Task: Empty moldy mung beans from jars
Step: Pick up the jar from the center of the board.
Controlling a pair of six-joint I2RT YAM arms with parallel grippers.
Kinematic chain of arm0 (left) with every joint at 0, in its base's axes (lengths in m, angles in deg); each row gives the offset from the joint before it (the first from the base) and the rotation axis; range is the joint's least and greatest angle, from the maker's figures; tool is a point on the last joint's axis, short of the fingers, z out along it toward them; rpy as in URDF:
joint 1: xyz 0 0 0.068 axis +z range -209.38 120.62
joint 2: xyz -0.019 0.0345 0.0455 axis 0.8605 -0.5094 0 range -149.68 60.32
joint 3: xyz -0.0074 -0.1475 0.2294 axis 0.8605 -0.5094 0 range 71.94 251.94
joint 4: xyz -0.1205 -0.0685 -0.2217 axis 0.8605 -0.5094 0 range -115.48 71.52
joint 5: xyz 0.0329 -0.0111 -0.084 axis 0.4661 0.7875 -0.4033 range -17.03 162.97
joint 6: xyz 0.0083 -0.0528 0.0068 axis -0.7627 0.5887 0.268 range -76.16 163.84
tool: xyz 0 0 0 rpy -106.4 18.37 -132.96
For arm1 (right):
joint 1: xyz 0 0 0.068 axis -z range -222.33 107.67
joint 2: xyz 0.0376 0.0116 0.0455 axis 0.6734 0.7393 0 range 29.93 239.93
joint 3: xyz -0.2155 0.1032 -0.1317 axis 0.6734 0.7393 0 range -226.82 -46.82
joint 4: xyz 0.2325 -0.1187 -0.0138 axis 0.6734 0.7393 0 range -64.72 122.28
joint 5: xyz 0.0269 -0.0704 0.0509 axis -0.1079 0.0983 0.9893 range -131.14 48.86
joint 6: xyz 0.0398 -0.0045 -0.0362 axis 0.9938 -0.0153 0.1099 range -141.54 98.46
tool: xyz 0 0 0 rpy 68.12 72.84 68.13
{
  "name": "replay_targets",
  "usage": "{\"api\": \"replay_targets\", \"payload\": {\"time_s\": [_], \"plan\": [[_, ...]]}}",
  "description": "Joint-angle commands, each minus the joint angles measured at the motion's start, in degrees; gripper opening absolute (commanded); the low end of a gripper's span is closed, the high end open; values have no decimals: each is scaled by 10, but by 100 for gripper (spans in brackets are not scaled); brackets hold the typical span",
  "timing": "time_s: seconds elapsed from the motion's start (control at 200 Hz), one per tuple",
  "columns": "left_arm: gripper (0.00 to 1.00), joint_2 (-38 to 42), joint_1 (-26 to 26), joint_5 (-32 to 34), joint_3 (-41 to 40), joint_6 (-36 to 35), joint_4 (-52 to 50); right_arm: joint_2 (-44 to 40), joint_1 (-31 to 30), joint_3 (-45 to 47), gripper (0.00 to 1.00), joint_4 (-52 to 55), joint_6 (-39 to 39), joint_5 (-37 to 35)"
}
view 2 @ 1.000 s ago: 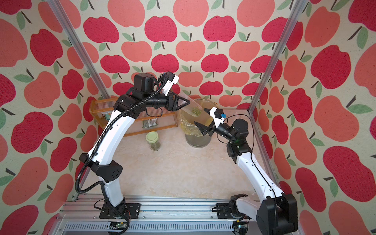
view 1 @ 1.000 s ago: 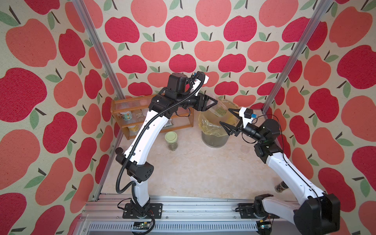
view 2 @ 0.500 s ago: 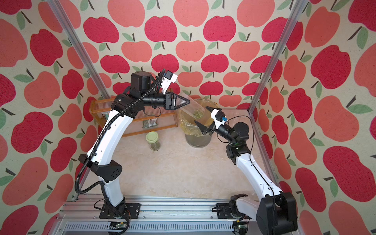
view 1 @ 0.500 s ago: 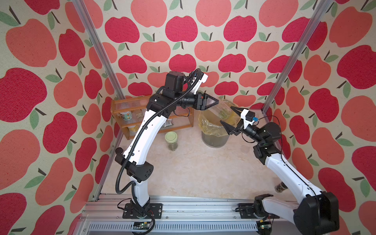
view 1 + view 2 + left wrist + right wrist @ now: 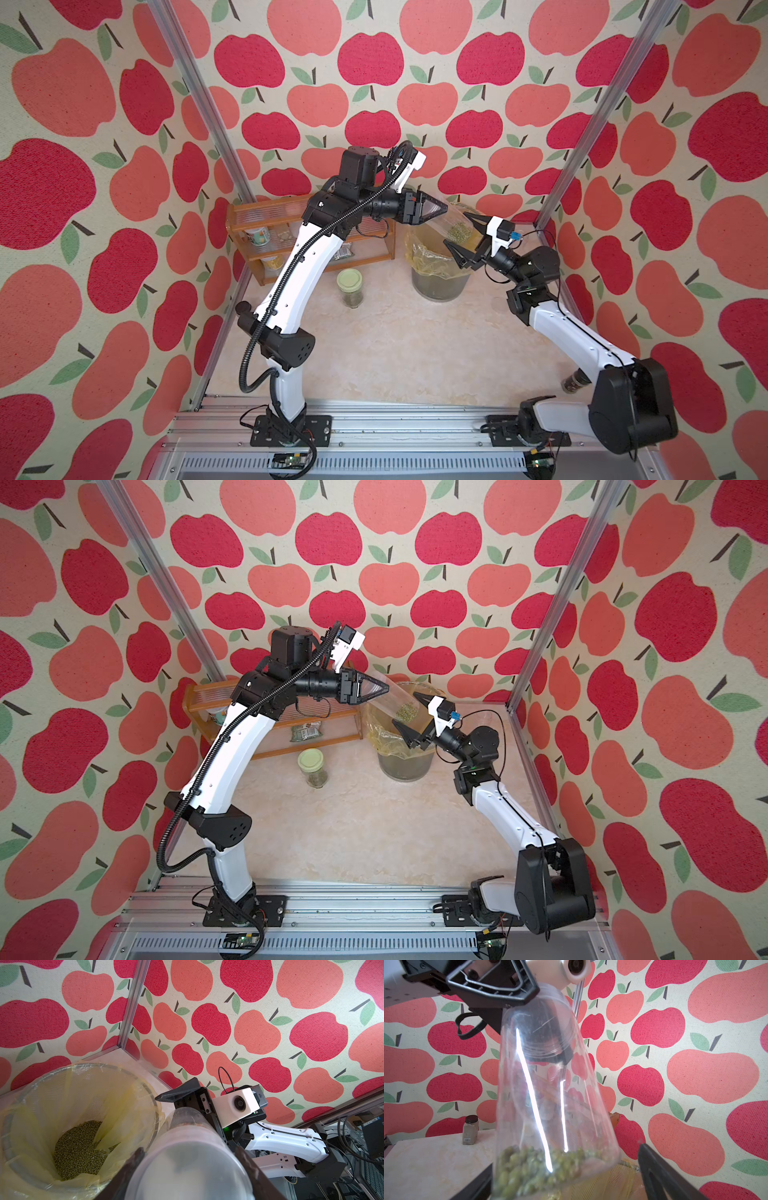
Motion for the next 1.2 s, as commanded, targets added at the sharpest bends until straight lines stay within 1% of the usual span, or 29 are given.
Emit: {"api": "replay_targets", "payload": {"time_s": [0.0, 0.28, 0.4, 0.675, 0.825, 1.04, 1.196], "plan": [[38, -11, 0, -26, 14, 6, 5, 2, -4, -26, 92, -36, 21, -4], [38, -19, 0, -38, 15, 15, 16, 15, -6, -38, 91, -50, 33, -10], [38, -22, -1, -47, 14, 23, 22, 23, -6, -40, 87, -59, 40, -18], [37, -28, -2, -47, 14, 26, 19, 39, -6, -46, 86, -91, 59, -23], [37, -29, -2, -44, 13, 21, 14, 44, -6, -50, 83, -101, 68, -19], [37, -36, -1, -51, 13, 26, 14, 45, -6, -54, 70, -105, 75, -9], [43, -35, 4, -46, 9, 31, 12, 40, -6, -49, 65, -111, 80, -12]]}}
